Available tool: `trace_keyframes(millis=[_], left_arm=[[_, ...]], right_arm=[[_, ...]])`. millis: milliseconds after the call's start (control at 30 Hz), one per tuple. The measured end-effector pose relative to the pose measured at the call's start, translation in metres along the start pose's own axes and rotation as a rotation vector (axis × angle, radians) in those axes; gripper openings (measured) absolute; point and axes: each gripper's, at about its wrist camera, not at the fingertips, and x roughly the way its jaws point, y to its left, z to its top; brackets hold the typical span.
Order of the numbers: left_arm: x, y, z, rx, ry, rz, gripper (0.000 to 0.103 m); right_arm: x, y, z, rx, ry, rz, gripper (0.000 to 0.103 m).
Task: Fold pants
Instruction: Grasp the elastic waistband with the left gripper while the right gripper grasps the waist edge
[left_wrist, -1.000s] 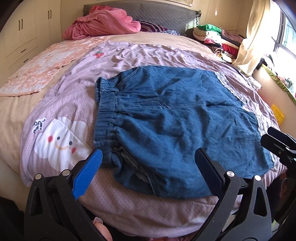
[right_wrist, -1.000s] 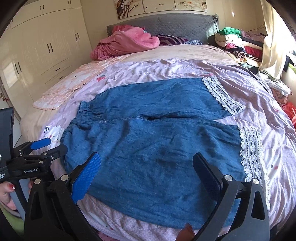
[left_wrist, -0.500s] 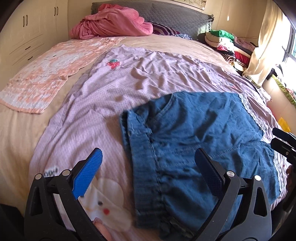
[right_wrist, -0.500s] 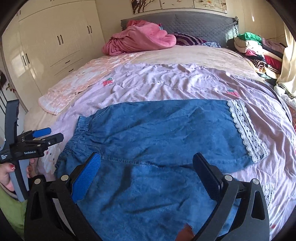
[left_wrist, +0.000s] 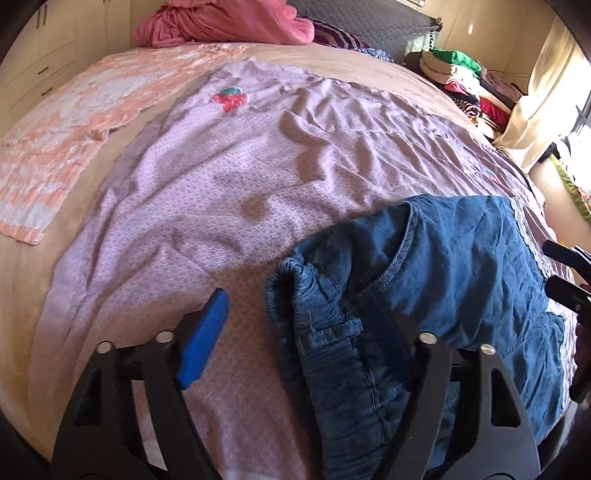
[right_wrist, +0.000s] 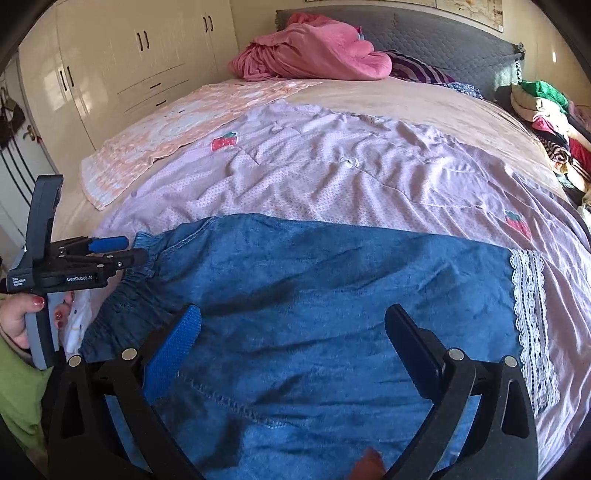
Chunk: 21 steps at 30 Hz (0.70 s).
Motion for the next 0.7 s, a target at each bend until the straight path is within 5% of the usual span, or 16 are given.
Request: trace_keyframes(millis=[33,100,300,700], left_arm=[[0.004,0.000,0.001,-0.001,0.008,-0.013,0.057],[0.011,0.000,0.001,-0.004,0.015,-0.032,0.032],[0.016,-0.003,0.001,0.024,-0.042,-0.077,0.011],[-0.038,-0.007,-0.008,0.115,-0.251,-0.204,0.009]], right_arm=[[0.006,-0.001,0.004,-0.018,0.010,0.011,0.099],[0.016,-0.001,0.013,-0.052,0.023,0.006,0.099],[0.054,-0.002,0.036,-0.203,0.090,0.008,0.099],[0.110,0.022,0.063,-0.498,0.137,0.030,0.098]])
